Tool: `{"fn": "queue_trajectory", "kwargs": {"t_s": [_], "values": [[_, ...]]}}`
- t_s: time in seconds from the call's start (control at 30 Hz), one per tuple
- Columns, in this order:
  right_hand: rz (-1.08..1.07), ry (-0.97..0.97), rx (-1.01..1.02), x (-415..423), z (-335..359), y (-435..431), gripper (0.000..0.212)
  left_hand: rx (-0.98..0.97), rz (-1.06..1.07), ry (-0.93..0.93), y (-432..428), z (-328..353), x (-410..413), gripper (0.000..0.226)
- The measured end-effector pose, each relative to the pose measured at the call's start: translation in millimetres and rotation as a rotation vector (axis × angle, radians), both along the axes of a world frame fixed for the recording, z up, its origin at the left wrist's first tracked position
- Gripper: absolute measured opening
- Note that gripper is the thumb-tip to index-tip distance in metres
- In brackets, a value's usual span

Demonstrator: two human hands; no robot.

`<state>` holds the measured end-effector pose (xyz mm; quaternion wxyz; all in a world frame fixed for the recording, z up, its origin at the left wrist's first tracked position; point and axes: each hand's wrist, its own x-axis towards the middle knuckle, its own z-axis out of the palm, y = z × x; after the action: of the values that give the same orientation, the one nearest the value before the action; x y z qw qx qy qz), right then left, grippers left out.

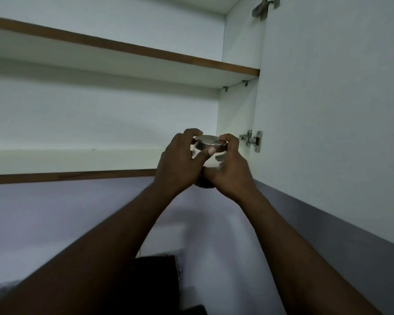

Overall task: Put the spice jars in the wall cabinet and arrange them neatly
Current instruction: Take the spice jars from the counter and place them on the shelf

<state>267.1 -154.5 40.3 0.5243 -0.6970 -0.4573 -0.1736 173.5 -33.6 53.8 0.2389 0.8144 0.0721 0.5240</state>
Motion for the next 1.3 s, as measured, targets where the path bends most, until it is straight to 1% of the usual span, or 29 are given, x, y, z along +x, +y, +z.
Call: {"fn": "queue_trajectory", "kwargs": {"t_s": [0.1,0.23,0.33,0.4,0.47,0.57,0.67,0.73,0.93,1.07,1.17,1.3], "values": [[-0.056,-0.034,-0.006,24,17,11,0.085,-0.036,0.003,0.029,11,18,28,0.048],[-0.087,-0.047,0.009,60,33,22,0.08,-0.075,0.031,0.001,21,32,67,0.036],[-0.045,-0.038,0.036,82,45,26,0.079,-0.06,0.032,-0.056,23,41,87,0.035],[0.016,0.025,0.055,93,53,29,0.079,-0.027,0.047,-0.078,24,47,96,0.037],[0.045,0.053,0.058,104,57,34,0.072,0.005,0.066,-0.072,26,51,104,0.037],[0.02,0.003,0.008,121,55,44,0.065,0.008,0.079,-0.034,32,46,116,0.036],[-0.065,-0.072,-0.048,130,50,54,0.062,-0.006,0.059,0.03,40,35,127,0.032],[-0.141,-0.142,-0.079,135,47,60,0.06,-0.023,0.041,0.058,47,29,134,0.038],[-0.353,-0.301,-0.097,144,38,66,0.073,-0.041,0.023,0.087,56,16,153,0.053],[-0.476,-0.371,-0.116,142,29,72,0.08,-0.166,-0.021,0.118,62,15,161,0.061],[-0.485,-0.325,-0.064,138,11,77,0.081,-0.215,-0.046,0.169,65,13,163,0.057],[-0.462,-0.193,0.049,135,0,77,0.091,-0.138,-0.027,0.205,63,11,163,0.051]]}}
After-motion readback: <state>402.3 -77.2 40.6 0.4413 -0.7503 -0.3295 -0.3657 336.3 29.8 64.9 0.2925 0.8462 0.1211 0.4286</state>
